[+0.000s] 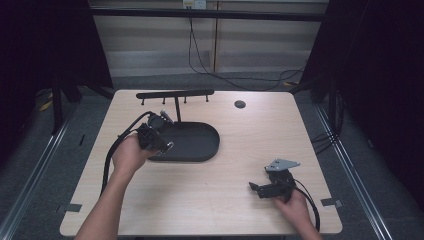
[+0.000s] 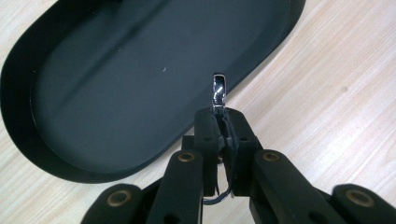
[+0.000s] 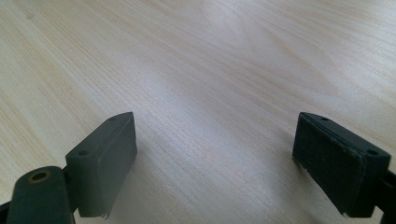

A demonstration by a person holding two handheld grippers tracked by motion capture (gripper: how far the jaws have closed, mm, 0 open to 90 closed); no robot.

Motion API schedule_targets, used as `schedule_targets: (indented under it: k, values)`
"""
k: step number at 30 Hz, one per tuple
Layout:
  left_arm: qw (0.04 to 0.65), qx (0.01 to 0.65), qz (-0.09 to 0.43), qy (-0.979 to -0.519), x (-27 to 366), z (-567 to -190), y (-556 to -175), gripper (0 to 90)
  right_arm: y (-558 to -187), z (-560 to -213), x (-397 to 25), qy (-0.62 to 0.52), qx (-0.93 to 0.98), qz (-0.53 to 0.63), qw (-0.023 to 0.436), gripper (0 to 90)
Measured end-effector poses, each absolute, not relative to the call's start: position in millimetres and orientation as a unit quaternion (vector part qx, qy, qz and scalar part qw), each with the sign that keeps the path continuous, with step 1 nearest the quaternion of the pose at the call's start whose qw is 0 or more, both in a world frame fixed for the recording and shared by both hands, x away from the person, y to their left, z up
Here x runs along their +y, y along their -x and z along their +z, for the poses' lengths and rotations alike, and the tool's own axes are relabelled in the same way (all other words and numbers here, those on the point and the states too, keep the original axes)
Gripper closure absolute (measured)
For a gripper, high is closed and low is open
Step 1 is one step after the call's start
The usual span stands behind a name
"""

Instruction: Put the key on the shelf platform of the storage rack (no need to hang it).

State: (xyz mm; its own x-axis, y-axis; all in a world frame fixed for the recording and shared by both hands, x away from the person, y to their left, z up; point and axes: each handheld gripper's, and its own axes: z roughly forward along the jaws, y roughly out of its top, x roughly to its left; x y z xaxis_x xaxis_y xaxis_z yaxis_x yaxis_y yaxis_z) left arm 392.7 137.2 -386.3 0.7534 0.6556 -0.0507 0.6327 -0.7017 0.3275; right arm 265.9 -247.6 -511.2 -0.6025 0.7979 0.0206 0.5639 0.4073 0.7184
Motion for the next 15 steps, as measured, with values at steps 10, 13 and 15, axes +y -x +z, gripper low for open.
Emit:
schedule_targets:
  k: [10,13,15]
  values:
    - [0.156,0.356,0.034,-0.921,129.2,-393.5,-403.2,85.5,-265.9,-511.2,-247.6,-0.414,0.822,0.353,0.165,12.9]
    - [0.158,0.357,0.036,-0.92,127.4,-394.5,-404.7,85.4,-265.9,-511.2,-247.6,-0.414,0.822,0.353,0.165,12.9]
    - [0.158,0.358,0.037,-0.92,126.7,-395.8,-406.1,85.4,-265.9,-511.2,-247.6,-0.414,0.822,0.353,0.165,12.9]
